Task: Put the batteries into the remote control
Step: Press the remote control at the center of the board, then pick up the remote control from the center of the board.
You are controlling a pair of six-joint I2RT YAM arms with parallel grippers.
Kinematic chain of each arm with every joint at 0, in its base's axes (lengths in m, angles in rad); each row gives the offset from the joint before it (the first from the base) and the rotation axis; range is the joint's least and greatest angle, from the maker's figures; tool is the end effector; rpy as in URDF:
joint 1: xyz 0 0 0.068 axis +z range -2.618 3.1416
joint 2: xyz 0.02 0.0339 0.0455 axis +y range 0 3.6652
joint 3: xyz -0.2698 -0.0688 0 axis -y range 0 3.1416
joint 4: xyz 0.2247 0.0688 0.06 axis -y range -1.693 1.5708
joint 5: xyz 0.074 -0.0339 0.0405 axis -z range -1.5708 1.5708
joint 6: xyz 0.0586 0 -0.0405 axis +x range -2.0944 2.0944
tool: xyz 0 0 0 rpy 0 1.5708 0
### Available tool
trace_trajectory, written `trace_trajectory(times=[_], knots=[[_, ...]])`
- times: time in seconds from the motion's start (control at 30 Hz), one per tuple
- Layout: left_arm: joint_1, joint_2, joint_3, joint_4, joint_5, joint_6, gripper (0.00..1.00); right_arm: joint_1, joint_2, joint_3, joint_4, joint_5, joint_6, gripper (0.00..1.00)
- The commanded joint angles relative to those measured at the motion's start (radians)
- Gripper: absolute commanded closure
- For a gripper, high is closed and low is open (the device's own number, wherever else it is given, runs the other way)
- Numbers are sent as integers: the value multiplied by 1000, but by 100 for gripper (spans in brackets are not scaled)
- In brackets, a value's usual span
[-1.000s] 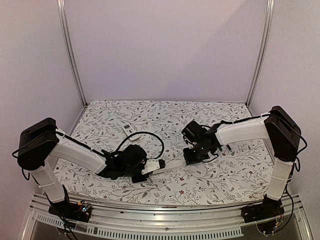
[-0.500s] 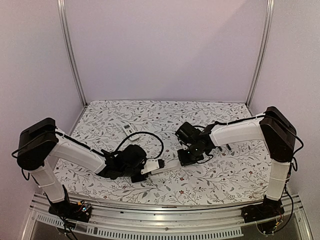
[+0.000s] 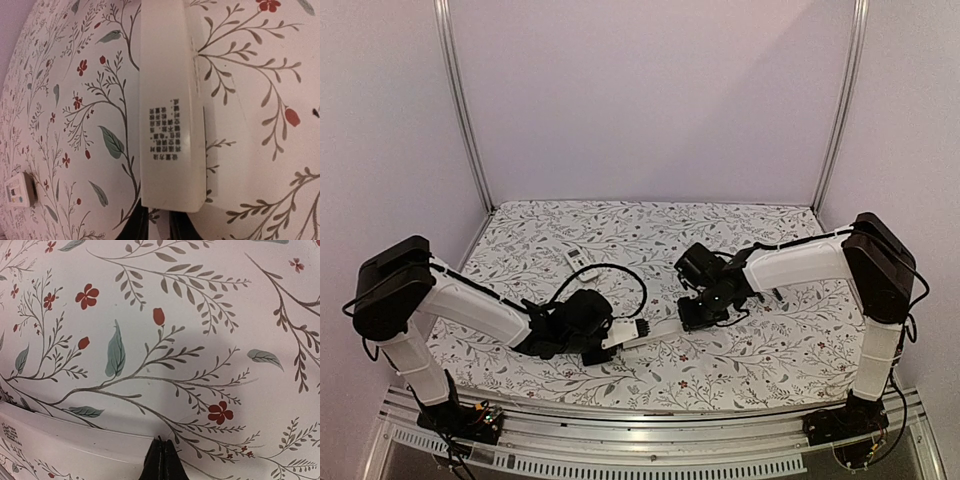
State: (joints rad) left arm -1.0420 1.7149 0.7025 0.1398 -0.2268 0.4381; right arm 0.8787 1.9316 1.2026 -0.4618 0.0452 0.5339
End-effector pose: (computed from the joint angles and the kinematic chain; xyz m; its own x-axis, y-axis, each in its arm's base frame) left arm 0.1693 -0.2636 0.1213 -0.0240 0.8604 -0.5091 0.8598 0.2776 0.4287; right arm 0.2394 0.2847 0.1379 -0.8961 -0.2845 -0.3406 -0.3513 0.9237 0.1526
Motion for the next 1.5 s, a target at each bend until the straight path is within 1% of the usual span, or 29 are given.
trace_trajectory(times=[0.0, 0.17, 0.27, 0.3, 0.33, 0.37, 0.4, 0.43, 0.47, 0.5, 0.53, 0.6, 0.63, 0.67, 0.77, 0.87, 0.93, 1.03, 1.2, 1.37, 1.47], knots=[[-2, -39, -23, -8, -17, 12, 85, -39, -35, -58, -17, 4, -14, 100], [6, -44, -9, -42, -44, -1, 85, -71, -73, -72, -42, 45, -56, 96], [16, -65, 7, -80, -107, -27, 84, -98, -116, -71, -62, 76, -108, 91], [23, -79, 13, -93, -130, -43, 82, -104, -139, -69, -61, 77, -150, 89], [34, -98, 16, -103, -155, -63, 79, -104, -156, -61, -56, 78, -185, 85], [46, -121, 19, -110, -178, -85, 72, -104, -189, -54, -43, 66, -240, 80], [61, -149, 20, -112, -202, -113, 60, -104, -217, -50, -18, 38, -288, 74], [75, -184, 15, -108, -225, -141, 46, -104, -241, -52, 18, -3, -380, 65], [94, -220, 9, -97, -241, -162, 36, -104, -283, -62, 69, -78, -460, 56], [108, -259, 1, -78, -254, -184, 27, -102, -306, -72, 117, -155, -530, 44], [120, -303, -13, -45, -261, -206, 20, -97, -332, -79, 162, -216, -651, 34], [144, -395, -43, 16, -258, -252, 11, -74, -352, -73, 231, -321, -792, 22], [157, -442, -59, 50, -250, -275, 8, -57, -348, -66, 246, -378, -892, 15], [170, -488, -79, 84, -237, -302, 5, -37, -338, -54, 249, -431, -954, 10], [197, -619, -153, 190, -187, -357, 2, 28, -252, 4, 233, -541, -1169, 2], [208, -700, -212, 258, -163, -391, 1, 84, -125, 99, 161, -552, -1304, 1], [210, -720, -227, 261, -158, -406, 1, 95, -42, 165, 122, -555, -1323, 1], [211, -711, -227, 240, -167, -406, 1, 103, 42, 232, 99, -534, -1320, 1], [210, -673, -213, 240, -150, -398, 2, 105, 146, 284, 63, -477, -1316, 2], [210, -650, -207, 237, -140, -393, 2, 105, 210, 291, 28, -409, -1302, 7], [210, -647, -207, 239, -131, -392, 2, 105, 233, 299, 21, -399, -1286, 12]])
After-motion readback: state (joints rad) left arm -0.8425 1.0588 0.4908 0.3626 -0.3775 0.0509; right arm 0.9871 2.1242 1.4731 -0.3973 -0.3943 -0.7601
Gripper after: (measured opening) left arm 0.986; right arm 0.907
